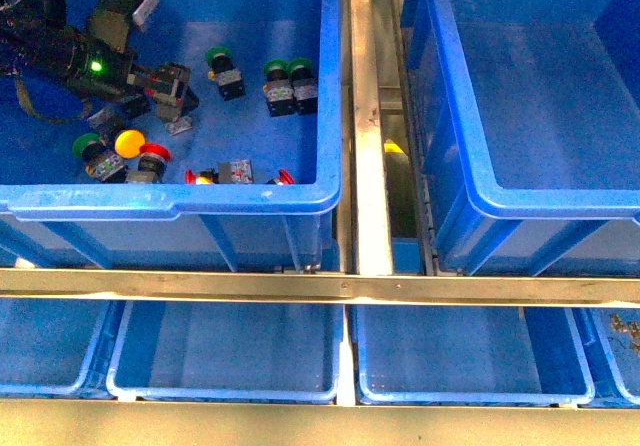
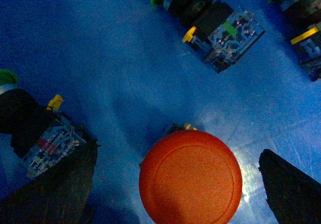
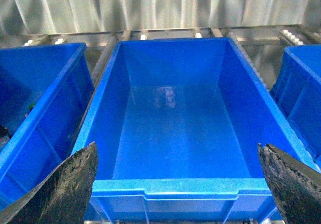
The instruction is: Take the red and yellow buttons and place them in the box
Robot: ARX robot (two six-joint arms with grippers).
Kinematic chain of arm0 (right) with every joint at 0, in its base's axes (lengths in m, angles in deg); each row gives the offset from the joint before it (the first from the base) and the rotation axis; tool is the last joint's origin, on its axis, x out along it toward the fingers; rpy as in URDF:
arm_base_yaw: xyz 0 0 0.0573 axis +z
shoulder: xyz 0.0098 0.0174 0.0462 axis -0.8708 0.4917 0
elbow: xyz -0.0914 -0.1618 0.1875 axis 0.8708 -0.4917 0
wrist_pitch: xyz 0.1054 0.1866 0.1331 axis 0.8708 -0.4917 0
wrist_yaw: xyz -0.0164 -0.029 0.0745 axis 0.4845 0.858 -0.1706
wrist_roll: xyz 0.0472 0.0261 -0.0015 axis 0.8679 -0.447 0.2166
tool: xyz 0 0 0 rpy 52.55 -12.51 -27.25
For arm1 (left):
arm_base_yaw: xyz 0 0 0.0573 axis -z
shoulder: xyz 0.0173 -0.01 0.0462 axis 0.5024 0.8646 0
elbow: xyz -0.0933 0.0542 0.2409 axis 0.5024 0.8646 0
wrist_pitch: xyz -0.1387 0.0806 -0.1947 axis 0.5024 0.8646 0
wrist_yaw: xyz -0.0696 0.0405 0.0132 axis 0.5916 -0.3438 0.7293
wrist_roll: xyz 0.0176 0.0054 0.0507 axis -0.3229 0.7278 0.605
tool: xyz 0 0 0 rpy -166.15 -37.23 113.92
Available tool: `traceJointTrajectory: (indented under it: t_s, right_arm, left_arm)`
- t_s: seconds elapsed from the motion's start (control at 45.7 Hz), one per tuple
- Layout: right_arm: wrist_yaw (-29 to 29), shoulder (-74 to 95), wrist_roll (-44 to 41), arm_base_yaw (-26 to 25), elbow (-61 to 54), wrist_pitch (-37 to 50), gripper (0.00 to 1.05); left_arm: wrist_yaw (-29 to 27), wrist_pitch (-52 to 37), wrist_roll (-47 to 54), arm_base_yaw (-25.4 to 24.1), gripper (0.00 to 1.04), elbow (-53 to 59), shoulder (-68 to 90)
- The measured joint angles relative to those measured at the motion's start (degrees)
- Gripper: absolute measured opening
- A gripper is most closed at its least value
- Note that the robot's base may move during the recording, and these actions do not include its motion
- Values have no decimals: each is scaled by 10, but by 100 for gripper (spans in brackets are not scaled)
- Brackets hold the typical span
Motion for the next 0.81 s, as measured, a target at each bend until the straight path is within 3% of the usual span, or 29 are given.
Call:
traceJointTrajectory:
  t_s: [0.175, 0.547, 0.81]
  right_arm:
    - [0, 0, 0, 0, 0, 0, 97]
    - [0, 0, 0, 0, 0, 0, 97]
    - [0, 0, 0, 0, 0, 0, 97]
  left_arm:
    - [3, -7, -5, 1, 95, -4, 0]
    - [2, -38, -23, 3, 35, -3, 9]
    - [0, -76, -46, 3, 34, 31, 1]
